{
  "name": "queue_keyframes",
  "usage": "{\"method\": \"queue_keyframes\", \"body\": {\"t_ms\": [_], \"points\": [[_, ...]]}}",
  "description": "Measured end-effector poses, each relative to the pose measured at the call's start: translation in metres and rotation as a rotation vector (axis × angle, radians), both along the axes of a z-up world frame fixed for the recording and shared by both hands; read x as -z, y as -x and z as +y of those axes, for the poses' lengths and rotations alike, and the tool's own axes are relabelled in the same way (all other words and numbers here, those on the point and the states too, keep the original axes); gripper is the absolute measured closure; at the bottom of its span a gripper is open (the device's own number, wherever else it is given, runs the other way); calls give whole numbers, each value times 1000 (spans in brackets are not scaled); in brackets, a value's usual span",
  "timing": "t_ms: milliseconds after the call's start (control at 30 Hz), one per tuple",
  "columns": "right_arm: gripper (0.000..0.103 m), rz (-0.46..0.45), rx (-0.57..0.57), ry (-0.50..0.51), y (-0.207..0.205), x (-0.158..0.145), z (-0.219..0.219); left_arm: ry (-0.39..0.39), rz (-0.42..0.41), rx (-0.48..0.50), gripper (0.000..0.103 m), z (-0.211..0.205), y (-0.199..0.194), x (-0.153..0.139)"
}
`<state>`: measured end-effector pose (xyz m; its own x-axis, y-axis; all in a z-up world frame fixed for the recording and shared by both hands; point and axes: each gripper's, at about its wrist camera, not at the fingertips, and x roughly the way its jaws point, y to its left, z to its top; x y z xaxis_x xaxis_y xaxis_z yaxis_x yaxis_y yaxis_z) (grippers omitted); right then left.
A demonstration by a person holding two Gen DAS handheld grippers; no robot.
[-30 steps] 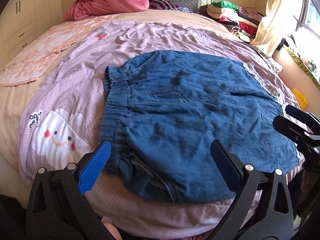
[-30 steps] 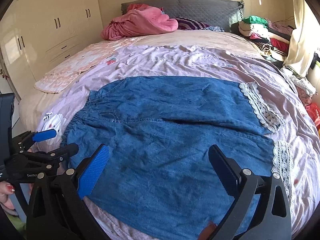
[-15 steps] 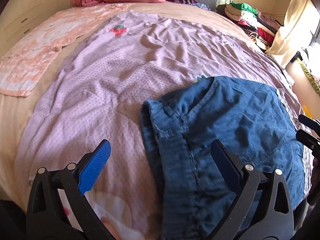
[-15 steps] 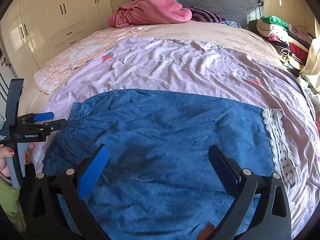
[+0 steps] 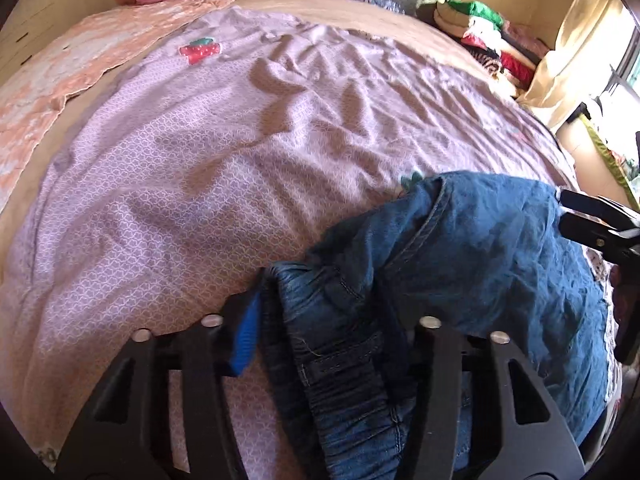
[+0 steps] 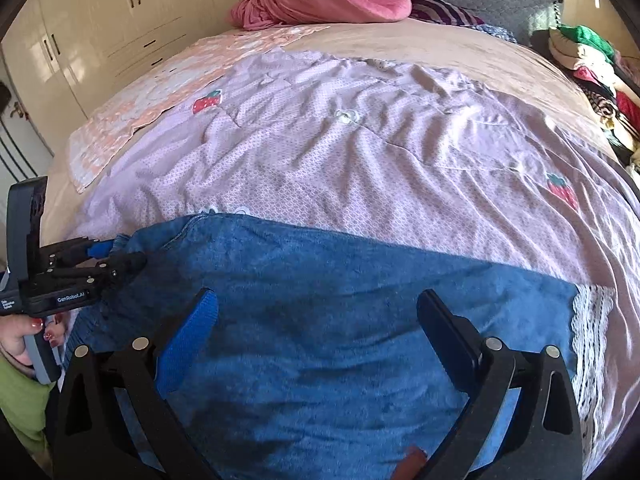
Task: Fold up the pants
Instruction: 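Grasp the elastic waistband with the left gripper while the right gripper grasps the waist edge, then lift the waistband with both grippers and fold it over toward the lace cuffs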
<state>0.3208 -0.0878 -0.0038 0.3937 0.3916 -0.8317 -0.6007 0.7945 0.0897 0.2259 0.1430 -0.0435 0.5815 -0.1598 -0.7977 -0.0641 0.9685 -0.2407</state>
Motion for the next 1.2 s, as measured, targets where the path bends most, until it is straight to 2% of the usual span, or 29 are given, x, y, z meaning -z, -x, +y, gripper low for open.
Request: {"method": "queue_keyframes", "body": {"t_ms": [100, 267, 300, 333, 400, 433, 467, 533, 600, 633, 800, 1000, 1200], "points": [[4, -6, -80, 43, -13, 7, 16, 35, -34, 12, 78, 5, 3, -4], [7, -69, -235, 171, -26, 22, 44, 37, -103, 29, 78, 2, 13, -16], [12, -78, -264, 188, -27, 24, 49, 34, -117, 30, 79, 1, 15, -18], [24, -72, -294, 199, -27, 28, 55, 37, -136, 32, 79, 0, 17, -22], [37, -60, -324, 216, -26, 37, 63, 48, -165, 41, 79, -1, 21, -28], [50, -53, -336, 217, -25, 42, 68, 51, -175, 43, 79, -2, 22, -30], [57, -51, -348, 202, -23, 43, 70, 50, -184, 47, 79, -2, 24, -32], [79, -54, -352, 171, -17, 41, 71, 34, -198, 54, 79, -4, 26, -34], [92, -59, -340, 143, -12, 35, 69, 21, -205, 53, 79, -5, 27, -35], [96, -70, -329, 134, -8, 31, 65, 16, -209, 48, 79, -4, 28, -36], [98, -111, -269, 46, 17, 3, 42, -8, -254, 64, 79, -4, 37, -44], [98, -184, -228, -36, 61, -28, 12, -51, -350, 100, 78, -15, 61, -57], [98, -244, -217, -87, 112, -50, -9, -144, -445, 132, 78, -35, 106, -66]]}}
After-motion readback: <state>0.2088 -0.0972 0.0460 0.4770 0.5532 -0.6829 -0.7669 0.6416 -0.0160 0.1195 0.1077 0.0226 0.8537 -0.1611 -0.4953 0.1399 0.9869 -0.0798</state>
